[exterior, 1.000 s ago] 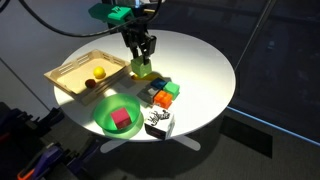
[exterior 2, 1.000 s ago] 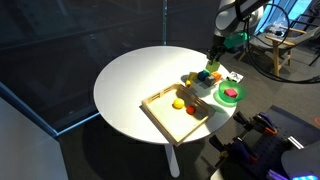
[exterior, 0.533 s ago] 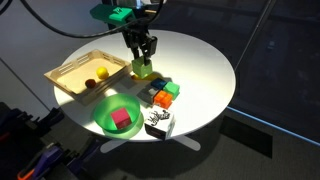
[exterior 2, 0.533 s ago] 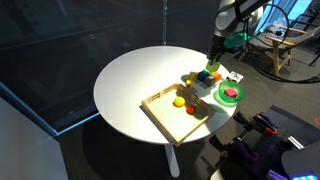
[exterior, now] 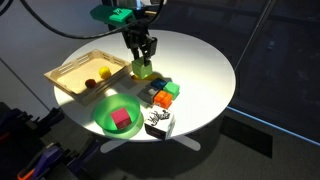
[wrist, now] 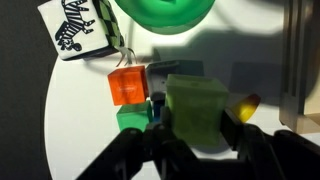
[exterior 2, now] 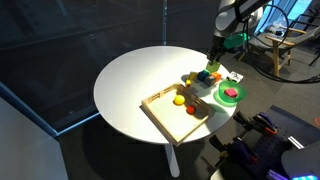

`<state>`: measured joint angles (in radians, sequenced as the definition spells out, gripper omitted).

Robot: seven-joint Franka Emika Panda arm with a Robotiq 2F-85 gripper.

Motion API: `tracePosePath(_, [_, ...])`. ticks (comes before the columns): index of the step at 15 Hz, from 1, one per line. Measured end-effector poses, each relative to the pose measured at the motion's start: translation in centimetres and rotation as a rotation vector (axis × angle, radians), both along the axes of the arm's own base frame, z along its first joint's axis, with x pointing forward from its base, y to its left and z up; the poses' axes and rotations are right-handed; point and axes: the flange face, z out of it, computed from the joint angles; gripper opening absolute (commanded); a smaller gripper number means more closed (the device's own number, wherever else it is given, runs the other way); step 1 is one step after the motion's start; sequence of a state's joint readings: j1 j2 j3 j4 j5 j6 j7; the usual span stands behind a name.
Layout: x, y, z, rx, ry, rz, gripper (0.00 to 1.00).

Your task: Remove the block from the crate and put it on the blocks on the right

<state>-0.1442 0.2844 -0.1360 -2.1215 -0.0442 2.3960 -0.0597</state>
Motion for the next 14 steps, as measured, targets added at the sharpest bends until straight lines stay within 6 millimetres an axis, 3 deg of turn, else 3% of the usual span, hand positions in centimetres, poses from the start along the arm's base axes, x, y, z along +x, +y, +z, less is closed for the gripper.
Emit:
tracePosePath(8, [0.6, -1.8, 0.2, -0.015, -0.016, -0.026, 0.27])
tracePosePath(14, [2.0, -2.7, -1.8, -0.026, -0.010, -0.033, 0.27])
